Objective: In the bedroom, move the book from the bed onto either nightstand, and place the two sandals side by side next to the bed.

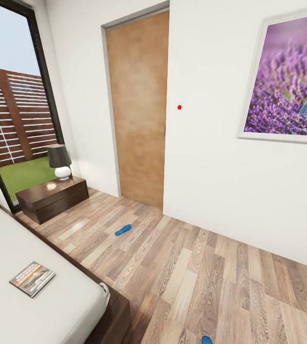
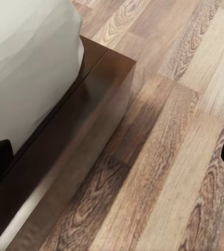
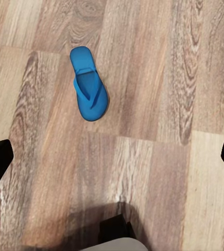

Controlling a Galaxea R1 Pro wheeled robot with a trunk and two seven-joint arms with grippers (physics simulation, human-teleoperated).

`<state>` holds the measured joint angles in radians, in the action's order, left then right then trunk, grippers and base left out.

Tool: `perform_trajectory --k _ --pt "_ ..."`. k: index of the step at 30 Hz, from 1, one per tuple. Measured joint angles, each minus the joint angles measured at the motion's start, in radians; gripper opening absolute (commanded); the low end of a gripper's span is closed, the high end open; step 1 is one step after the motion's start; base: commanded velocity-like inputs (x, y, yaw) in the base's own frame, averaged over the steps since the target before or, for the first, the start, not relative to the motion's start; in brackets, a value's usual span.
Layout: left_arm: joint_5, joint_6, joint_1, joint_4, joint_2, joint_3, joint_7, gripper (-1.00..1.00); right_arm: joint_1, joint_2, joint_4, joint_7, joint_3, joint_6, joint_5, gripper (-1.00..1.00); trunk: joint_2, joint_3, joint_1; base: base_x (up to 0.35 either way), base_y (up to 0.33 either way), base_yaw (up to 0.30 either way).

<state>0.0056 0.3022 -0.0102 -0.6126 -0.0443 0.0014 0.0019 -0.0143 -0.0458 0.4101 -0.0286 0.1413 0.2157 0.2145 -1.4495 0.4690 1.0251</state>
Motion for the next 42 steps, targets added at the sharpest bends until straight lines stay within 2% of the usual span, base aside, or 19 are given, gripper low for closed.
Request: perform_trajectory --k 22,25,28,30,31,33,34,35,37,38,39,40,41,42 --pt "-0.002 0.000 0.000 0.000 -0.001 -0.001 -0.002 1.00 0.000 -0.001 0.000 0.000 -0.001 0.000 0.000 1.00 0.000 0.000 0.000 0.000 0.000 0.000" --pt "-0.004 0.000 0.000 -0.003 -0.015 -0.010 -0.004 1.00 0.000 -0.001 0.000 0.001 0.000 0.000 0.001 1.00 0.000 0.000 0.000 0.000 0.000 0.000" --pt "-0.007 -0.001 0.000 -0.011 -0.045 -0.034 -0.004 1.00 0.000 -0.001 0.000 0.001 -0.001 0.000 0.001 1.00 0.000 0.000 0.000 0.000 0.000 0.000" --pt "-0.008 -0.003 0.000 -0.022 -0.067 -0.066 -0.003 1.00 0.000 -0.001 0.000 0.001 -0.002 0.000 0.001 1.00 0.000 0.000 0.000 0.004 0.000 0.000" --pt "-0.009 -0.005 -0.001 -0.041 -0.078 -0.094 -0.003 1.00 0.000 -0.001 -0.001 0.001 -0.001 0.000 0.001 1.00 0.000 0.000 0.000 0.045 0.000 0.000" --pt "-0.009 -0.015 -0.001 -0.112 -0.093 -0.168 -0.003 1.00 0.000 -0.001 -0.001 0.001 0.000 0.000 0.001 1.00 0.000 0.000 0.000 0.108 0.000 0.000" --pt "-0.008 -0.022 -0.001 -0.137 -0.097 -0.191 -0.003 1.00 0.000 -0.001 -0.001 0.001 0.000 0.000 0.001 1.00 0.000 0.000 0.000 0.181 0.000 0.000" --pt "-0.008 -0.044 -0.001 -0.187 -0.102 -0.241 -0.002 1.00 0.000 -0.002 -0.001 0.001 0.000 0.000 0.001 1.00 0.000 0.000 0.000 0.206 0.000 0.000" --pt "-0.006 -0.078 -0.001 -0.244 -0.107 -0.292 -0.002 1.00 0.000 -0.002 -0.001 0.001 0.001 0.000 0.001 1.00 0.000 0.000 0.000 0.239 0.000 0.000" --pt "-0.004 -0.123 -0.002 -0.302 -0.110 -0.335 -0.002 1.00 0.000 -0.002 -0.001 0.001 0.002 0.000 0.001 1.00 0.000 0.000 -0.001 0.258 0.000 0.000" --pt "-0.003 -0.150 -0.002 -0.336 -0.111 -0.354 -0.002 1.00 0.000 -0.003 -0.001 0.001 0.002 0.000 0.001 1.00 0.000 0.000 -0.001 0.247 0.000 0.000" --pt "-0.002 -0.204 -0.002 -0.399 -0.113 -0.380 -0.002 1.00 0.000 -0.003 -0.001 0.001 0.003 0.000 0.001 1.00 0.000 0.000 0.000 0.151 0.000 0.000" --pt "0.001 -0.285 -0.002 -0.503 -0.115 -0.405 -0.004 1.00 0.000 -0.004 -0.001 0.001 0.004 0.000 0.002 1.00 0.000 0.000 0.000 0.121 0.000 0.000" --pt "0.002 -0.307 -0.002 -0.543 -0.115 -0.410 -0.006 1.00 0.000 -0.004 -0.001 0.001 0.004 0.000 0.002 1.00 0.000 0.000 0.000 0.097 0.000 0.000"
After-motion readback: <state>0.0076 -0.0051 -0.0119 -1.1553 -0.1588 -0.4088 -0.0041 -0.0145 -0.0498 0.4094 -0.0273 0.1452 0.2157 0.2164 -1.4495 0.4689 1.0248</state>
